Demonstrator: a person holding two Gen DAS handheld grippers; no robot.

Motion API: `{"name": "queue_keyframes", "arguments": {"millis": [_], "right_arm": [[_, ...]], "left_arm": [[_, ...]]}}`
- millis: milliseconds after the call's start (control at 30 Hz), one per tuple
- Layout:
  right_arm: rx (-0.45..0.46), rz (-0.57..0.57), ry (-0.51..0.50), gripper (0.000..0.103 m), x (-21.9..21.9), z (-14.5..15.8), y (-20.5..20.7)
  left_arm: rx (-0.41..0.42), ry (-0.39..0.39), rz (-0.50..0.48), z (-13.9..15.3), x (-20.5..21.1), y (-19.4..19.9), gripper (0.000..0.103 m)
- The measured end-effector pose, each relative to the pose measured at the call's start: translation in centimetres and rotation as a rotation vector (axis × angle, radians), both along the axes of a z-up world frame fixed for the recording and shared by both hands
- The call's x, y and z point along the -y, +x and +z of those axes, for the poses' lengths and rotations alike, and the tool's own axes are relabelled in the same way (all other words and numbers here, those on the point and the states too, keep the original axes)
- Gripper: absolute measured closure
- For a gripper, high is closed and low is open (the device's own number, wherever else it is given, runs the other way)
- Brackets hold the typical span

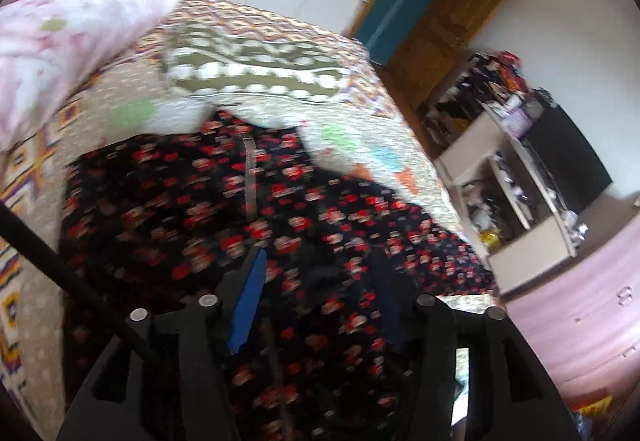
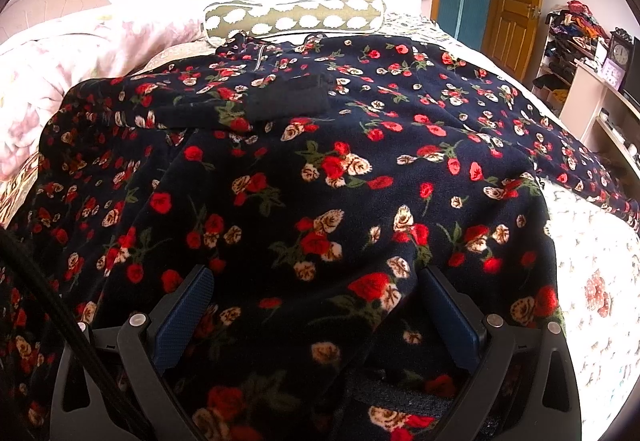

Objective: Fold large clothes

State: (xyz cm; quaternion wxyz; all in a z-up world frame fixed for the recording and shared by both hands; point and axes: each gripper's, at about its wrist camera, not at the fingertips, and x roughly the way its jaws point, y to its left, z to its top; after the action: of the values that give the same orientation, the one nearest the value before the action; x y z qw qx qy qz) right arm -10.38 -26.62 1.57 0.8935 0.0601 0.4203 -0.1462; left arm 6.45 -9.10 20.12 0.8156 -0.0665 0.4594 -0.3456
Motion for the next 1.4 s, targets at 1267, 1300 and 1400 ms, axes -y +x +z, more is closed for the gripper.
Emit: {"name": "queue_keyframes", "arguments": {"millis": [1267,1300,1400], "right_arm": [[-0.183,0.077,0.435,0.069,7.8,1.5,16.7],[-0.185,0.103,0.418,0.080,7.4,1.9,17.1],[-0.107,0.152,0.305,0.088,6.8,5.7,16.9]], "left_arm": [[-0.025,0.157,0.586,-14.2,-18.5,6.2,0.034],[-0.046,0.152,0.594,-14.6,-18.5,6.6,0.034],[-0.059,0.163,0.600,-15.0,-18.1,7.0,0.034]]}}
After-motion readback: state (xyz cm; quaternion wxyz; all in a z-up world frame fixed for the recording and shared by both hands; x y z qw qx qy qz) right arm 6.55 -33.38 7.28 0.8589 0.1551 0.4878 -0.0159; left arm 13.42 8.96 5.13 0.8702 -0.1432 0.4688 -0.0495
